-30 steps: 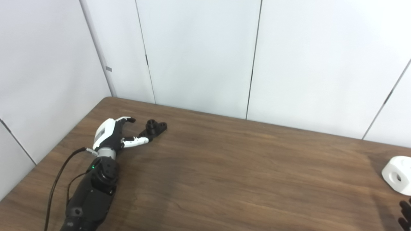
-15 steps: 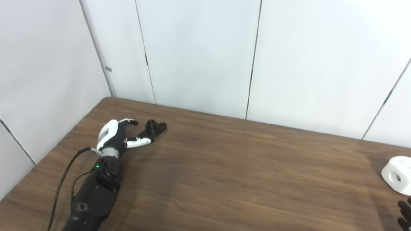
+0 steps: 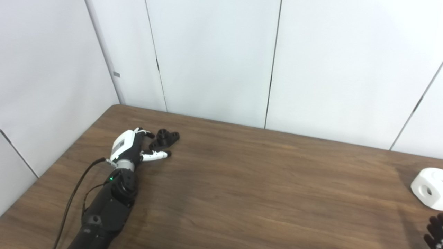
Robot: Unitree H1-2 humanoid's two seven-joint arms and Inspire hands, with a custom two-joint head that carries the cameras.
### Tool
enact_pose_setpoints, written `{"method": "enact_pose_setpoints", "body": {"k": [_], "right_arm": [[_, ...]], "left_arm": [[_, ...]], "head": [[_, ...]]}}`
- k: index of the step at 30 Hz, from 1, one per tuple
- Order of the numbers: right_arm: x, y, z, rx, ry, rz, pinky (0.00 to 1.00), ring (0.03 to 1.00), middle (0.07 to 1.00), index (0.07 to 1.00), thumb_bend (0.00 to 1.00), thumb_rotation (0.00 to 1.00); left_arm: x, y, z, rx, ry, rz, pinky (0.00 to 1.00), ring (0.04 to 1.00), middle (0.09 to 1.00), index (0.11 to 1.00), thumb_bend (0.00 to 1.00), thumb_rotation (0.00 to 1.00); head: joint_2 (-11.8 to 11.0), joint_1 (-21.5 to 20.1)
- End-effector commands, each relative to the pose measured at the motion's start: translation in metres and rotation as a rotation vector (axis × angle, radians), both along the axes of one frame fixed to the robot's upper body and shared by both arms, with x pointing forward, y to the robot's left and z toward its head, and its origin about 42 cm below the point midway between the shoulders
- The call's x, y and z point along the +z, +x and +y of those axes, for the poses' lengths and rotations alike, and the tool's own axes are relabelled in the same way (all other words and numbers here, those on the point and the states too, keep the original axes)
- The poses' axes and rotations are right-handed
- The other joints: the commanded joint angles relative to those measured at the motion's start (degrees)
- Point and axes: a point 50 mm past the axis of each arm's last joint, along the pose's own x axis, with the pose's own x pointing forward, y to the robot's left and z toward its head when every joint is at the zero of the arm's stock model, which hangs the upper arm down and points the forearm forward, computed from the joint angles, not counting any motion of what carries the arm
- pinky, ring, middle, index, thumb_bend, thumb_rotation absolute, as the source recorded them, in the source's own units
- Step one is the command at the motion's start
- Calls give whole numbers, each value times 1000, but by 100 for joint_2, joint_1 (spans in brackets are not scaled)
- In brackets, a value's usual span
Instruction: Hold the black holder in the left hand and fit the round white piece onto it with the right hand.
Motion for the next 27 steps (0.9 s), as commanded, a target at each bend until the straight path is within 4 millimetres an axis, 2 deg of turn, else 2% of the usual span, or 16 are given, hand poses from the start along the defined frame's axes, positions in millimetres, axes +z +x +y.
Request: {"method": "enact_pose_setpoints", "body": {"k": [1, 15, 27], "right_arm": [[-16, -13, 8, -7, 45, 55, 1000, 1000, 999, 1000, 604, 1000], [-14, -14, 13, -29, 29, 86, 1000, 1000, 1000, 1000, 622, 1000], [-16, -15, 12, -22, 46, 87, 1000, 1000, 996, 997, 588, 1000]], "left_arm": [[30, 14, 9, 8, 52, -68, 1000, 1000, 969, 742, 930, 368], [28, 17, 1, -11, 25, -39, 985, 1000, 960, 733, 905, 370], [23, 20, -2, 10, -21, -51, 1000, 1000, 931, 669, 869, 270]], "head": [[2, 3], [17, -42], [32, -80]]}}
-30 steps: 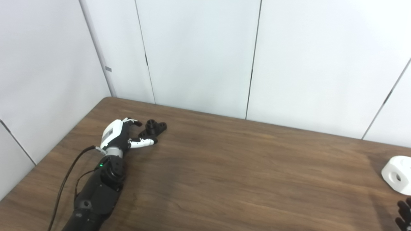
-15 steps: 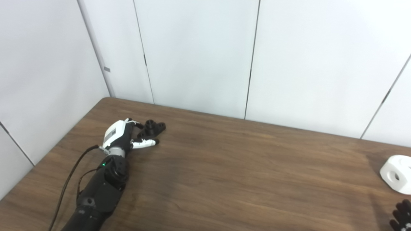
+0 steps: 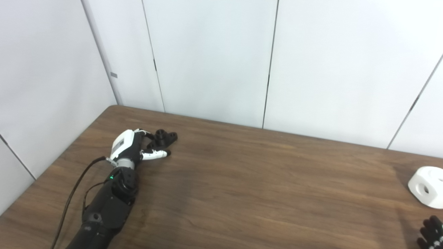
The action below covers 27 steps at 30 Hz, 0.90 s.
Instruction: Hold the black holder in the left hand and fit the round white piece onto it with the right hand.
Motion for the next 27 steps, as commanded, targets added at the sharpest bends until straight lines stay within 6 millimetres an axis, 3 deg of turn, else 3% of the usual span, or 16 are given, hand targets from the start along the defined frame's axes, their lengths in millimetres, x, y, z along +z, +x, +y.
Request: {"method": "enact_pose_setpoints", "body": {"k": [1, 9, 11, 13, 18, 27], "right_arm": [[-14, -11, 6, -1, 41, 42, 1000, 1000, 997, 997, 588, 1000], [-13, -12, 6, -3, 39, 35, 1000, 1000, 986, 996, 580, 1000], [-12, -12, 6, -4, 40, 38, 1000, 1000, 984, 996, 593, 1000], [-11, -13, 7, -6, 42, 39, 1000, 1000, 984, 993, 605, 1000], [-11, -14, 5, -6, 35, 42, 1000, 1000, 985, 994, 623, 1000], [-12, -16, 3, -8, 27, 42, 1000, 1000, 971, 984, 636, 1000]], "left_arm": [[19, 13, 2, -1, 7, -60, 1000, 993, 922, 650, 866, 248], [15, 14, 2, -9, 25, -84, 1000, 965, 882, 553, 835, 163], [14, 12, 1, -13, 41, -103, 1000, 955, 868, 501, 590, 85], [13, 11, 0, -23, 68, -117, 990, 943, 855, 489, 542, 65], [8, 9, 1, -45, 167, -121, 904, 899, 810, 485, 522, 48], [4, 5, 0, -68, 215, -118, 846, 869, 764, 485, 519, 42]], "head": [[13, 7], [49, -6], [60, -12], [75, -17], [106, -15], [131, -21]]}}
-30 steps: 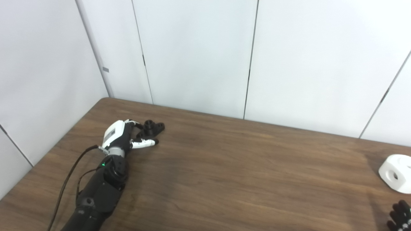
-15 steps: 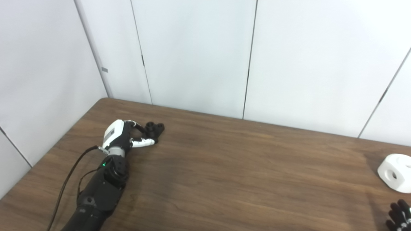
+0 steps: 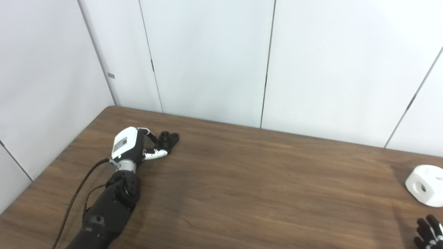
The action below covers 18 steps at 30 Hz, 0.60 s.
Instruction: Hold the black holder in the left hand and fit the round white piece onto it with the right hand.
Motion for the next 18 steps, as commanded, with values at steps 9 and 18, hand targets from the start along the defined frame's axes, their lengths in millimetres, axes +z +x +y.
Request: {"method": "enact_pose_setpoints", "body": {"k": [9, 18], "right_arm": [[-11, -12, 6, -8, 25, 34, 1000, 1000, 964, 976, 624, 1000], [-9, -12, 11, -6, 28, 53, 1000, 1000, 955, 966, 656, 992]], "left_arm": [[16, -9, -2, -39, -87, -18, 773, 822, 732, 485, 517, 40], [37, -32, -27, -142, -93, -4, 811, 861, 772, 486, 518, 42]], "head": [[55, -112], [100, -200]]}}
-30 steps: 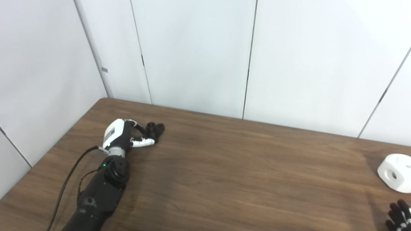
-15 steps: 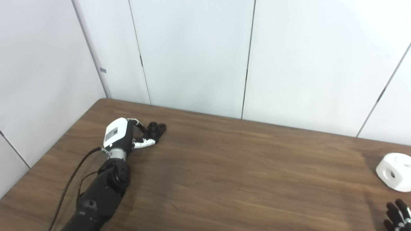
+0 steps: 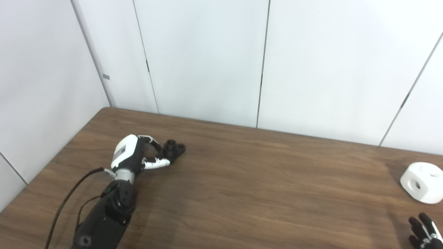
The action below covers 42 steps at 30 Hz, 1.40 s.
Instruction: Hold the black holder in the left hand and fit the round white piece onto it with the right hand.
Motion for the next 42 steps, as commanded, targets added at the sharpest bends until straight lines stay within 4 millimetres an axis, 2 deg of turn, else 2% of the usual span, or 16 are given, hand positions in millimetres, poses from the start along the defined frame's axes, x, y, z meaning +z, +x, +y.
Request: {"method": "enact_pose_setpoints", "body": {"k": [1, 8, 11, 17, 25, 36, 42], "right_arm": [[-8, -8, 7, -4, 12, 44, 1000, 1000, 952, 965, 662, 994], [-8, -6, 14, -10, 8, 35, 1000, 1000, 927, 952, 683, 970], [-7, -5, 18, -12, -6, 35, 1000, 996, 919, 940, 725, 963], [-4, -4, 28, 4, -14, 9, 1000, 975, 906, 940, 662, 946], [2, -2, 47, 17, -9, 15, 1000, 971, 900, 949, 656, 914], [13, 1, 68, 41, -45, 14, 1000, 953, 908, 967, 634, 976], [19, 0, 70, 47, -34, 27, 1000, 962, 909, 968, 632, 971]], "left_arm": [[22, 2, -3, -41, 31, -34, 817, 867, 774, 486, 518, 43], [34, -23, -33, -152, 15, 16, 804, 869, 767, 487, 519, 53], [35, -32, -48, -206, -1, 35, 843, 880, 769, 487, 517, 54], [34, -55, -83, -348, 15, 44, 829, 862, 760, 486, 517, 51], [29, -71, -113, -419, 30, 44, 775, 850, 767, 487, 518, 49], [4, -101, -157, -538, -55, 100, 736, 846, 763, 486, 517, 51], [-7, -109, -170, -576, -78, 118, 741, 847, 760, 486, 517, 51]], "head": [[17, -26], [82, -211], [135, -337], [266, -641], [451, -1056], [717, -1468], [866, -1554]]}}
